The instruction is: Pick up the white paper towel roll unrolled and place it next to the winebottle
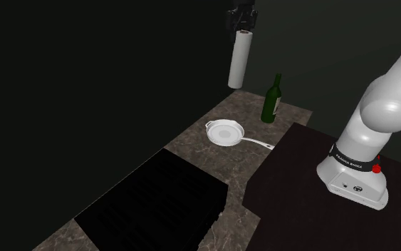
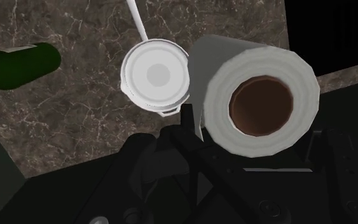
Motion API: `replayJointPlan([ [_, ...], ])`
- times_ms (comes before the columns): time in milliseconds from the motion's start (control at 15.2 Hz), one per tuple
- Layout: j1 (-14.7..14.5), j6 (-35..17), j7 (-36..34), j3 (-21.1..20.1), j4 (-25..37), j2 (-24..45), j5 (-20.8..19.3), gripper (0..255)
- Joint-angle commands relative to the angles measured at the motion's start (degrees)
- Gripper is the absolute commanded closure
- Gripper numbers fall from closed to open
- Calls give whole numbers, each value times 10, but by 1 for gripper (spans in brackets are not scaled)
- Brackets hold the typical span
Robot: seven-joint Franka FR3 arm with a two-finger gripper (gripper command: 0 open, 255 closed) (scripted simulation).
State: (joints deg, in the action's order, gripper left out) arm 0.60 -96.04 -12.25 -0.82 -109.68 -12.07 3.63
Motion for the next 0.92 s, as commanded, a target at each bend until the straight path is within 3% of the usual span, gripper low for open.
replayJointPlan([
  [0, 11, 0, 27, 16, -19, -17, -4, 255],
  [858, 81, 15, 198, 130, -71, -79, -51, 255],
])
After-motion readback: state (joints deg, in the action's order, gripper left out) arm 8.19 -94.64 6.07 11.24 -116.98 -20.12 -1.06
